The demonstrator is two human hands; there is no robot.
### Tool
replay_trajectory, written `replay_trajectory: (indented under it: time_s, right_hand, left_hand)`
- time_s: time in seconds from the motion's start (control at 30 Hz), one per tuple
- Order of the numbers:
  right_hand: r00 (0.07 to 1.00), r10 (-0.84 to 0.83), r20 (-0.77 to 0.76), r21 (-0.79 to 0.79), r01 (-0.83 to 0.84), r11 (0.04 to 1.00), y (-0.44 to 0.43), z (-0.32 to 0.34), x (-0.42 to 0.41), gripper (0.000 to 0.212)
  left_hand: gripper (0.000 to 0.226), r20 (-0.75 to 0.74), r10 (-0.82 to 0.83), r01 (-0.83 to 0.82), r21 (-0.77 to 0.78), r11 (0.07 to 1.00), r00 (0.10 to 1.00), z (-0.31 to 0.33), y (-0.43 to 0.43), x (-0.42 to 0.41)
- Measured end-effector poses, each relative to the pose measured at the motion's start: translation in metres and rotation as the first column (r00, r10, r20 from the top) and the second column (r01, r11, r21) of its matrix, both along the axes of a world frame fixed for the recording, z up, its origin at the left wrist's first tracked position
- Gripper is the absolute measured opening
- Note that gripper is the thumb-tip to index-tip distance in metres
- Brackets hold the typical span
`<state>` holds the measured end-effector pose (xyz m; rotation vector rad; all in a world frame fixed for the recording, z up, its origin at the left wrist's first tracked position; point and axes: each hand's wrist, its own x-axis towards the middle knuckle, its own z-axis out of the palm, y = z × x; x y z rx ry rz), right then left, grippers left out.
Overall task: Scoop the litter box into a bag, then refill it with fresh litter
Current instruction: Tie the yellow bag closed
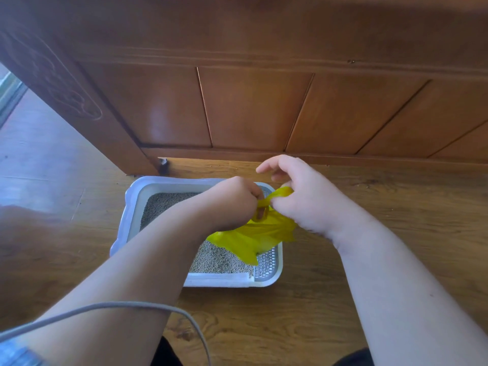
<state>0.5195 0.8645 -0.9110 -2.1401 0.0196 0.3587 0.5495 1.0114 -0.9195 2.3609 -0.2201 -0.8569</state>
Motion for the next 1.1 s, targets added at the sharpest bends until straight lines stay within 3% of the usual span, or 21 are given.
replay_trajectory:
  time_s: [0.1, 0.23, 0.33, 0.37, 0.43, 0.5, 0.6, 0.67, 0.73, 0.83, 0.93, 1.0, 1.1]
  right_hand:
    - [0.992, 0.004, 0.128, -0.088, 0.007, 0.996, 0.0, -0.002, 0.001, 0.047]
    - [0.947, -0.16, 0.279, -0.183, 0.216, 0.959, -0.009, -0.007, 0.007, 0.024]
    - [0.942, -0.279, 0.187, -0.102, 0.301, 0.948, -0.014, -0.008, 0.008, 0.008]
    - [0.951, -0.287, 0.111, -0.059, 0.295, 0.954, -0.013, -0.01, 0.009, 0.012]
    - [0.971, -0.225, -0.077, -0.003, 0.225, 0.974, -0.008, -0.011, 0.009, 0.047]
    - [0.975, -0.137, -0.173, 0.027, 0.144, 0.989, -0.002, -0.012, 0.007, 0.066]
    - [0.994, -0.103, -0.029, -0.073, 0.1, 0.992, 0.003, -0.014, 0.003, 0.036]
    - [0.979, -0.189, 0.077, -0.101, 0.196, 0.975, 0.004, -0.015, 0.004, 0.019]
    - [0.953, -0.284, 0.102, -0.01, 0.287, 0.958, 0.004, -0.016, 0.006, 0.011]
    - [0.932, -0.363, 0.014, 0.18, 0.355, 0.917, 0.005, -0.016, 0.008, 0.008]
    - [0.882, -0.406, -0.24, 0.433, 0.471, 0.768, 0.004, -0.008, 0.009, 0.012]
    - [0.813, -0.338, -0.474, 0.62, 0.581, 0.528, 0.0, 0.0, 0.01, 0.013]
    - [0.788, -0.205, -0.58, 0.767, 0.613, 0.187, -0.009, 0.006, 0.009, 0.007]
  left_hand:
    - [0.027, -0.163, 0.165, -0.184, -0.109, 0.977, 0.973, 0.0, -0.004, 0.006]
    - [0.024, -0.421, 0.274, -0.45, -0.407, 0.795, 0.865, 0.003, 0.005, 0.009]
    - [0.021, -0.462, 0.239, -0.476, -0.508, 0.718, 0.854, 0.0, 0.008, 0.011]
    - [0.022, -0.461, 0.236, -0.477, -0.522, 0.707, 0.855, 0.0, 0.008, 0.012]
    - [0.028, -0.459, 0.257, -0.487, -0.506, 0.712, 0.851, -0.005, 0.011, 0.015]
    - [0.03, -0.413, 0.258, -0.447, -0.47, 0.761, 0.874, -0.008, 0.012, 0.015]
    - [0.03, -0.27, 0.269, -0.365, -0.422, 0.83, 0.925, -0.007, 0.011, 0.013]
    - [0.027, -0.192, 0.313, -0.365, -0.404, 0.838, 0.93, -0.004, 0.009, 0.014]
    - [0.024, -0.038, 0.318, -0.309, -0.373, 0.875, 0.947, -0.001, 0.008, 0.013]
    - [0.014, 0.279, 0.143, -0.095, -0.178, 0.979, 0.949, -0.002, 0.008, 0.011]
    - [0.015, 0.379, 0.164, -0.118, -0.142, 0.983, 0.911, 0.0, 0.011, 0.01]
    - [0.01, 0.429, 0.257, -0.218, -0.14, 0.966, 0.866, 0.002, 0.016, 0.015]
    - [0.006, 0.356, 0.42, -0.376, -0.189, 0.907, 0.835, -0.001, 0.023, 0.023]
